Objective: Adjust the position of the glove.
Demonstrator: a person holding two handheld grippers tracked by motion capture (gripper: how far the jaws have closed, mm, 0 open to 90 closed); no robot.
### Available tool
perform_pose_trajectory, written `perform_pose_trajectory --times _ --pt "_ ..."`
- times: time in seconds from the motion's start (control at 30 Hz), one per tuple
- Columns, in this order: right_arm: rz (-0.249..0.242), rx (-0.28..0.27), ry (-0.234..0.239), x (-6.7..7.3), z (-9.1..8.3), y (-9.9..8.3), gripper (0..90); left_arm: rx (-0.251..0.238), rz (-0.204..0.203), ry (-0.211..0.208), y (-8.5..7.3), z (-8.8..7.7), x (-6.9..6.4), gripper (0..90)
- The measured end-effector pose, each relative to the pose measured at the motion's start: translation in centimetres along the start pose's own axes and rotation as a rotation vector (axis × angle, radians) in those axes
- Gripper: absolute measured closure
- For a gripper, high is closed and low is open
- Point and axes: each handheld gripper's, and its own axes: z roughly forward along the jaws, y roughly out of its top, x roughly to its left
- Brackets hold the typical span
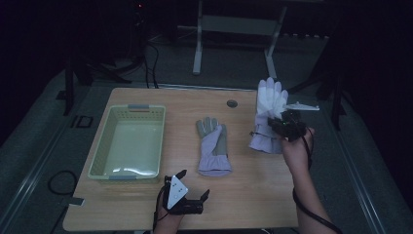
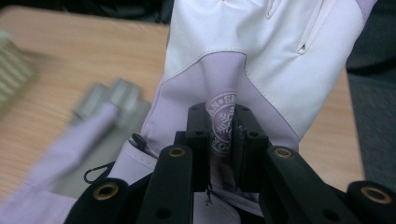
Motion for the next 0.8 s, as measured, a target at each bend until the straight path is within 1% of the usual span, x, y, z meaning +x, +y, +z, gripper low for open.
perform_pose_trajectory --times 0.07,0.13,0.17,0.23,0.27,0.33,0.47,0.5,0.6,0.67,0.7,0.73,0.8 --pt "-0.003 -0.018 0.014 1.1 -0.2 0.5 78.8 0.0 0.005 -0.003 0.0 0.0 0.0 0.0" --pt "-0.002 -0.023 0.03 2.0 -0.3 0.8 78.7 -0.002 0.011 -0.004 0.0 0.0 -0.1 0.0" --pt "0.0 -0.028 0.04 2.6 -0.4 1.0 78.7 -0.001 0.011 -0.003 0.0 0.0 -0.1 0.0" --pt "-0.014 -0.026 0.049 3.7 -0.3 1.2 78.6 -0.001 0.009 -0.003 0.0 0.0 -0.1 0.0" --pt "-0.02 -0.026 0.055 4.4 -0.2 1.3 78.6 0.001 0.007 -0.004 0.0 0.0 -0.1 0.0" --pt "-0.025 -0.021 0.075 5.4 0.0 1.3 78.6 0.0 0.005 -0.003 0.0 0.0 0.0 0.0" --pt "-0.043 0.004 0.115 8.0 1.0 1.1 78.6 0.0 0.007 -0.004 0.0 0.0 -0.1 0.0" --pt "-0.044 0.009 0.119 8.6 1.3 1.0 78.6 0.0 0.007 -0.004 0.0 0.0 -0.1 0.0" --pt "-0.047 0.021 0.141 10.1 2.0 0.5 78.7 -0.001 0.009 -0.003 0.0 0.0 -0.1 0.0" --pt "-0.05 0.04 0.159 11.1 2.5 0.0 78.6 -0.002 0.008 -0.003 0.0 0.0 -0.1 0.0" --pt "-0.05 0.04 0.159 11.1 2.5 0.0 78.6 -0.002 0.008 -0.003 0.0 0.0 -0.1 0.0" --pt "-0.065 0.054 0.153 11.6 2.8 -0.3 78.7 -0.003 0.01 -0.004 0.0 0.0 0.0 0.0" --pt "-0.075 0.095 0.156 12.4 3.7 -0.8 78.7 -0.003 0.005 -0.005 0.0 0.0 0.0 0.0"
